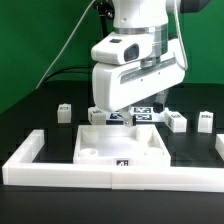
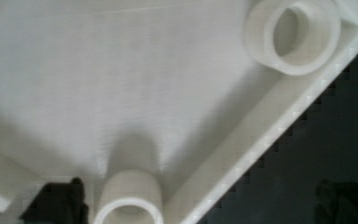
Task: Assemble one leg
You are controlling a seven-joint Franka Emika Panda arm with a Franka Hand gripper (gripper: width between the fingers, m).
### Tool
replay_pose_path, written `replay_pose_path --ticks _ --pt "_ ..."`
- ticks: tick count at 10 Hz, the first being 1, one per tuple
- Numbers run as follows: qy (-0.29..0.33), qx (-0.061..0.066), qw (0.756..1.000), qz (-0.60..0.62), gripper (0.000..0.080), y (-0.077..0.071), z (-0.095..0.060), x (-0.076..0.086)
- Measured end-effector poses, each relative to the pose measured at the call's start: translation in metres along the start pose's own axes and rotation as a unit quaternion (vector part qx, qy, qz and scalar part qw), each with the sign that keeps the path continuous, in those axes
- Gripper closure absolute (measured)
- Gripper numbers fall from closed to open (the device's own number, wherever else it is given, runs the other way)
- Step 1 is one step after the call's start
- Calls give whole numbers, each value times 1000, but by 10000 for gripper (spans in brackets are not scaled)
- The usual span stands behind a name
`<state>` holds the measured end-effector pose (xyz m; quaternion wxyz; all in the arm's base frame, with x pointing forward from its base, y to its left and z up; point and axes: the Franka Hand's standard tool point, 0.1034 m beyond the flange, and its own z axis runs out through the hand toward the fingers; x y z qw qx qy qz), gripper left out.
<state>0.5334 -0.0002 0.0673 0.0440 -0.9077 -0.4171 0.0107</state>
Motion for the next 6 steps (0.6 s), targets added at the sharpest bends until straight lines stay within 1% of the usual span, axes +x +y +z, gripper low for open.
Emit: replay_pose_path --ticks 2,3,4,5,6 --pt "-1 -10 997 -73 150 -9 7 -10" --pt "-9 -9 994 -108 150 -12 10 -15" --pt "-16 -7 990 -140 150 -10 13 -20" --pt "-20 -2 989 -145 150 -6 17 -28" --pt "-19 -3 990 -141 150 -7 16 -26"
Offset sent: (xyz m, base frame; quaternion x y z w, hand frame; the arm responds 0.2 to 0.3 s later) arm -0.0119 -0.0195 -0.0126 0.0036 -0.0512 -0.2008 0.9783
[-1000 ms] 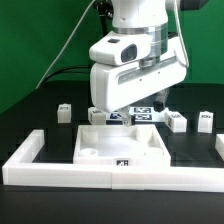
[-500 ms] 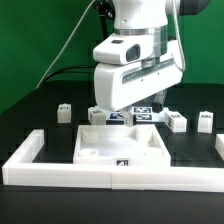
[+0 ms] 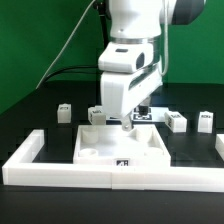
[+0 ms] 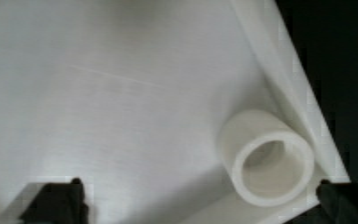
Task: Assemble one leg
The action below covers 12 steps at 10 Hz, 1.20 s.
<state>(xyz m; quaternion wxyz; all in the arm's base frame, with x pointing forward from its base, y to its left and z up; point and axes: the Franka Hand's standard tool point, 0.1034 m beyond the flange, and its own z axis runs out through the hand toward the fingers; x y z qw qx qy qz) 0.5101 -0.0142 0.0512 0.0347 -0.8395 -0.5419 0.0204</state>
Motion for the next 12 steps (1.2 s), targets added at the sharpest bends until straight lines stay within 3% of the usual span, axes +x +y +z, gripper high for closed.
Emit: replay_pose_path --ticks 3,4,5,6,8,12 --pt "0 1 1000 0 150 -1 1 0" --pt "2 -4 1000 -21 150 0 2 -2" --pt "6 -20 995 -97 150 -2 9 -17" --pt "4 -12 993 -114 150 -11 15 -29" --pt "0 -18 988 -154 150 -13 17 -33" --pt "-13 4 978 -208 150 -22 43 -37"
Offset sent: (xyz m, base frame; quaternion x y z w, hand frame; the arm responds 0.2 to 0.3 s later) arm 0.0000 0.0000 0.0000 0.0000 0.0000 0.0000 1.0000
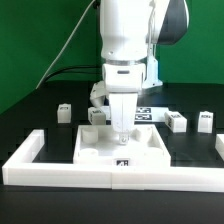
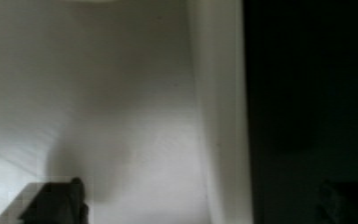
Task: Assemble one leg
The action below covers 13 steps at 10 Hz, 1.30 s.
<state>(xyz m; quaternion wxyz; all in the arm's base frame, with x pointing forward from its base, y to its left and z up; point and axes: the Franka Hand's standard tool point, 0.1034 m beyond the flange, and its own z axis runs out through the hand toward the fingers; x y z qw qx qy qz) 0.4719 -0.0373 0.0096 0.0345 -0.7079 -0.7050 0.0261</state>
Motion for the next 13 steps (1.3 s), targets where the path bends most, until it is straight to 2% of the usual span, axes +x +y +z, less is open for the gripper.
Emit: replay_pose_path --ticks 3,4,5,7,8,9,13 --pt "0 1 1000 5 150 0 2 -1" --pt "0 2 1000 5 276 -1 2 -1" --pt "0 2 1000 5 276 -1 2 -1" --pt "0 2 1000 5 552 -1 2 -1" --pt "0 2 1000 5 552 -1 3 -1" --pt "0 -1 1000 5 726 1 2 -1" --pt "0 -4 1000 5 732 2 1 -1"
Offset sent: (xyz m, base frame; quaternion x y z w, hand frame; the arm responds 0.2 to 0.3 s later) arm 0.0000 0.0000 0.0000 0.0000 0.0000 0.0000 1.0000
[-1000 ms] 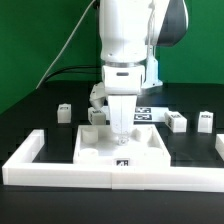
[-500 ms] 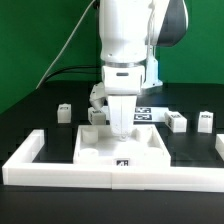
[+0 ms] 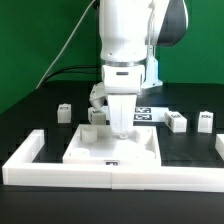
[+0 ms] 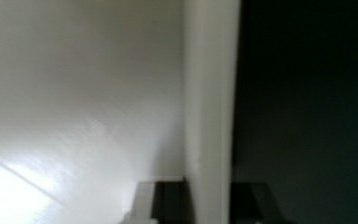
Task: Assemble one leg
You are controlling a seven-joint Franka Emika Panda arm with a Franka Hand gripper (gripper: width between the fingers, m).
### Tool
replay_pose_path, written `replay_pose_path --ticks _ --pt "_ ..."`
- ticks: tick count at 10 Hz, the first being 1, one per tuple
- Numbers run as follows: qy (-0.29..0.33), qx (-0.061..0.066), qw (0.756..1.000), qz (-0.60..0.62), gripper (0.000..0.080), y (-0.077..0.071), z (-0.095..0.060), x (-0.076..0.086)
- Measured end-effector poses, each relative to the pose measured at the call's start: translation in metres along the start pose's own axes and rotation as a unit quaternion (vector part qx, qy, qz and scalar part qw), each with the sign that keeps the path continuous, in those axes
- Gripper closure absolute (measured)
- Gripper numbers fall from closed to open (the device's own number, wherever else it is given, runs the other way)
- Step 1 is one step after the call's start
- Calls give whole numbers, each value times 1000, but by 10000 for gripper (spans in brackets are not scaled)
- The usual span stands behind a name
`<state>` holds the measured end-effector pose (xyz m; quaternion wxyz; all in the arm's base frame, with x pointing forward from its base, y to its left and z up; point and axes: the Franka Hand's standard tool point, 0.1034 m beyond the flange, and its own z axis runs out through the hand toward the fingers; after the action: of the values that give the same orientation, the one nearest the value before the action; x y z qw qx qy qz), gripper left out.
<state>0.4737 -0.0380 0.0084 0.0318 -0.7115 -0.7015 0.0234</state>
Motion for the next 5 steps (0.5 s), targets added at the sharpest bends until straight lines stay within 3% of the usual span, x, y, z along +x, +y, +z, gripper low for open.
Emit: replay_pose_path --ticks 2,5 --pt "1 -2 1000 6 732 0 0 4" --pt "11 -6 1000 5 732 4 -2 46"
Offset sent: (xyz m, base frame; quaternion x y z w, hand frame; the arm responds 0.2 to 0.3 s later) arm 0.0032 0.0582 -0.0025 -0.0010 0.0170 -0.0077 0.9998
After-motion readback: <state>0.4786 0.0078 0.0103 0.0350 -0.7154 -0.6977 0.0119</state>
